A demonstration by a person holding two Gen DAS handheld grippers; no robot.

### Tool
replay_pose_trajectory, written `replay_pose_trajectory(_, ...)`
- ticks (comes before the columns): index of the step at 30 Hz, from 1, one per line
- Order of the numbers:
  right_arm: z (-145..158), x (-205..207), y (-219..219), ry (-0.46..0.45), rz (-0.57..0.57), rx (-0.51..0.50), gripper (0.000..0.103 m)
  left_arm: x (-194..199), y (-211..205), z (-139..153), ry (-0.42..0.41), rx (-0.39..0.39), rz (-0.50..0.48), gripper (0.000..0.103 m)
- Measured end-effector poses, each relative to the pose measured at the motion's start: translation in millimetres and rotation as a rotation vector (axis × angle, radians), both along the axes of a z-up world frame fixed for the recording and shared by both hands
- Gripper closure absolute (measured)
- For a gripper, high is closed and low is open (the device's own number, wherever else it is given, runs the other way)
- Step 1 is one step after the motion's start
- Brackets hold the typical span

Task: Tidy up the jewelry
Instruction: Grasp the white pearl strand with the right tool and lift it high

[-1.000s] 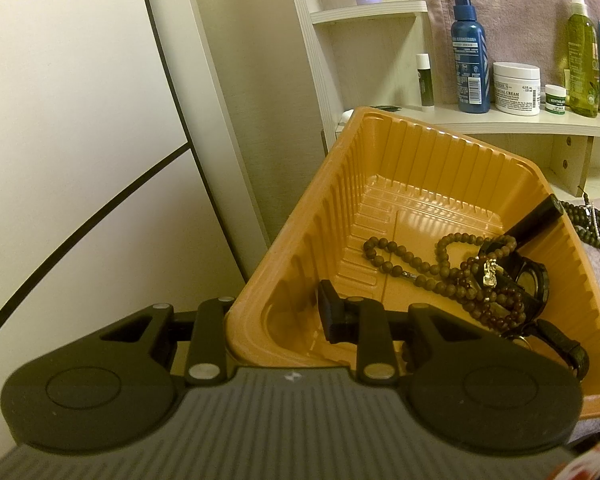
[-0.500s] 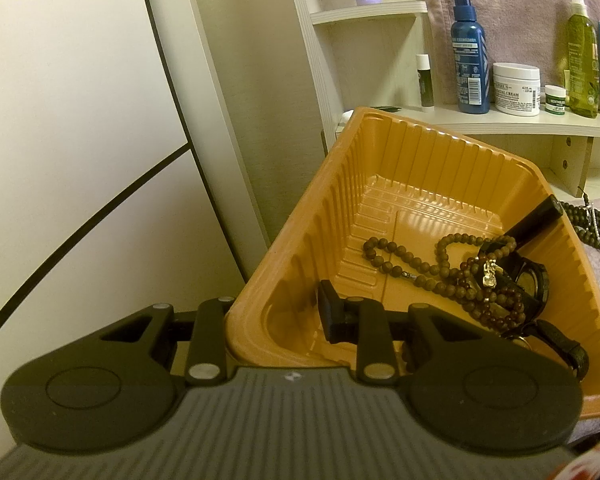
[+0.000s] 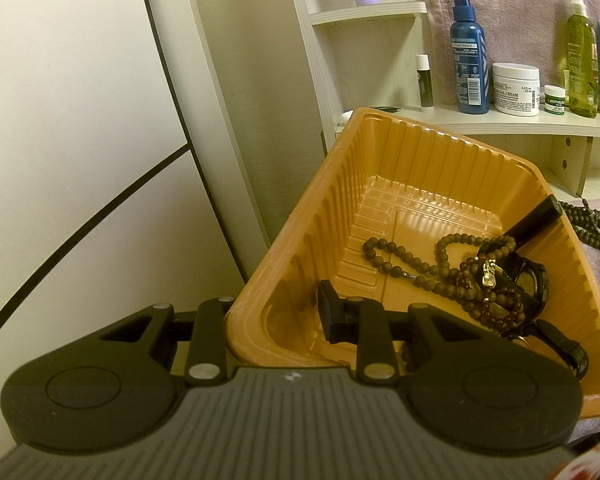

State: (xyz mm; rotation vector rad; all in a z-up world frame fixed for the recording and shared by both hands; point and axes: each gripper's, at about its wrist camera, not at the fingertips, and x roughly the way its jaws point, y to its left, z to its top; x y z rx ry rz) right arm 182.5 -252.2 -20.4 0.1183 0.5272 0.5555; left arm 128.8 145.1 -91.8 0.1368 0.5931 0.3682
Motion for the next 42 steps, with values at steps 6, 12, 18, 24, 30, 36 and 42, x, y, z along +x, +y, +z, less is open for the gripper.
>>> replay_pose_trajectory(6, 39, 9, 6, -0.053, 0.042, 0.023, 0.101, -1, -1, 0, -0.002, 0.0, 0.0, 0.077)
replay_pose_trajectory(12, 82, 19, 20, -0.139, 0.093, 0.04, 0.101, -2, -2, 1, -0.006, -0.002, -0.001, 0.078)
replay_pose_trajectory(18, 112, 18, 16, -0.219, 0.068, 0.075, 0.101, -3, -2, 2, -0.01, -0.008, 0.002, 0.078)
replay_pose_trajectory(24, 109, 13, 10, -0.179, 0.067, 0.072, 0.101, -4, -2, 2, -0.008, -0.007, 0.001, 0.078)
replay_pose_trajectory(30, 105, 11, 21, -0.154, 0.108, 0.056, 0.101, -3, -2, 3, -0.009, -0.009, 0.003, 0.078)
replay_pose_trajectory(36, 110, 10, 36, -0.149, 0.161, 0.079, 0.101, -3, -2, 4, -0.008, -0.011, 0.002, 0.078)
replay_pose_trajectory(42, 119, 11, 61, -0.155, 0.243, 0.112, 0.101, -3, -3, 4, -0.009, -0.012, 0.005, 0.078)
